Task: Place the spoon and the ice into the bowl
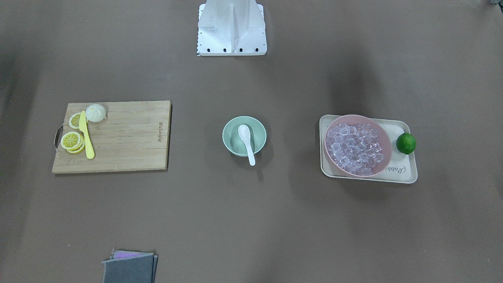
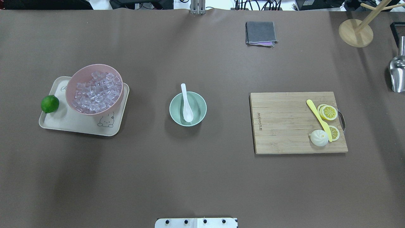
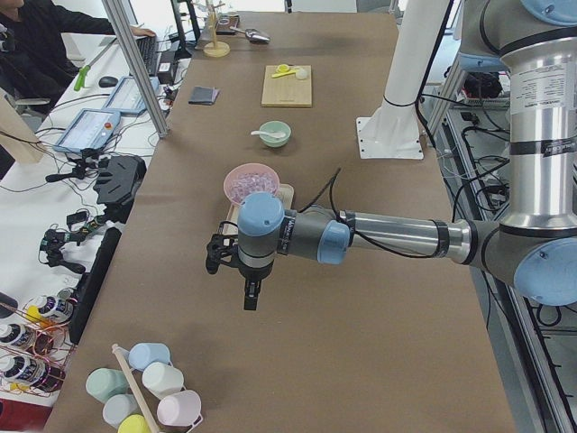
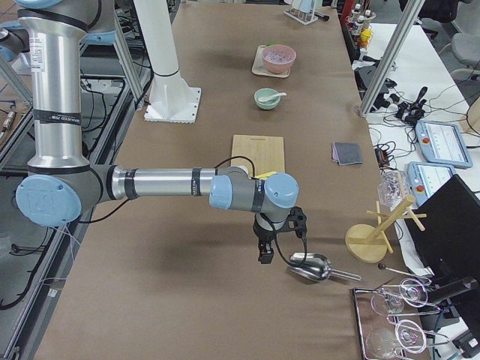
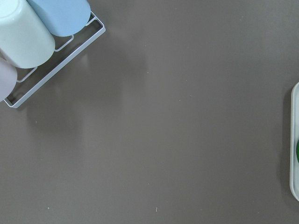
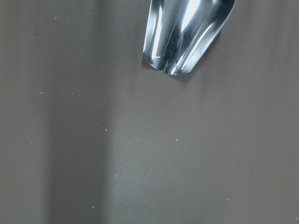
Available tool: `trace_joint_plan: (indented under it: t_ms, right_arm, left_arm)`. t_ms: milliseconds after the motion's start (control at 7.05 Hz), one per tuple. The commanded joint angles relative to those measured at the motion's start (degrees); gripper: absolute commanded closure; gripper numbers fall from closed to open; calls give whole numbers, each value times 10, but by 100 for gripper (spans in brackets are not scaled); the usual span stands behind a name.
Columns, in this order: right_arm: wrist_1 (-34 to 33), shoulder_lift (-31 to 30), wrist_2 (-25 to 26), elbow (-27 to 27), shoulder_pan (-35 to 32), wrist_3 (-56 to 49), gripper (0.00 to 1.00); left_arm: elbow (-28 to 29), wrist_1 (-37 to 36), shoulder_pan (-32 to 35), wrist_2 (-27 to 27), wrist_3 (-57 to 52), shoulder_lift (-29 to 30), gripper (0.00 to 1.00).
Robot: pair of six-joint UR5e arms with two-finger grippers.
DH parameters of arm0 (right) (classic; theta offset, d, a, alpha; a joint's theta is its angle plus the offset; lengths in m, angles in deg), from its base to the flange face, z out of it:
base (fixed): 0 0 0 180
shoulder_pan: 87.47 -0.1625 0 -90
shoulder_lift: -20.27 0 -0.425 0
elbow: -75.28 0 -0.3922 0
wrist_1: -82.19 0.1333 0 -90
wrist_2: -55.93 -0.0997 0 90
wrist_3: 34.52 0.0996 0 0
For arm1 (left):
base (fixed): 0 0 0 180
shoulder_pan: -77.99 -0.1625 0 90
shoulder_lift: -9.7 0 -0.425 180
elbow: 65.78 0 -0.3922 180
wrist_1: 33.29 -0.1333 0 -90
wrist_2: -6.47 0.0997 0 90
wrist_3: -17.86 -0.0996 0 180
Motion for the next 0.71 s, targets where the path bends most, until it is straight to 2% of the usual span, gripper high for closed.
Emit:
trace_joint_plan:
  t_ms: [0, 567]
  right_arm:
    - [1, -4, -11, 6, -2, 0, 0]
    - [3, -4, -9, 6, -2, 0, 0]
  left_arm:
    - [0, -4, 2, 18, -2, -2, 2]
    - [2, -1, 2, 18, -3, -6, 2]
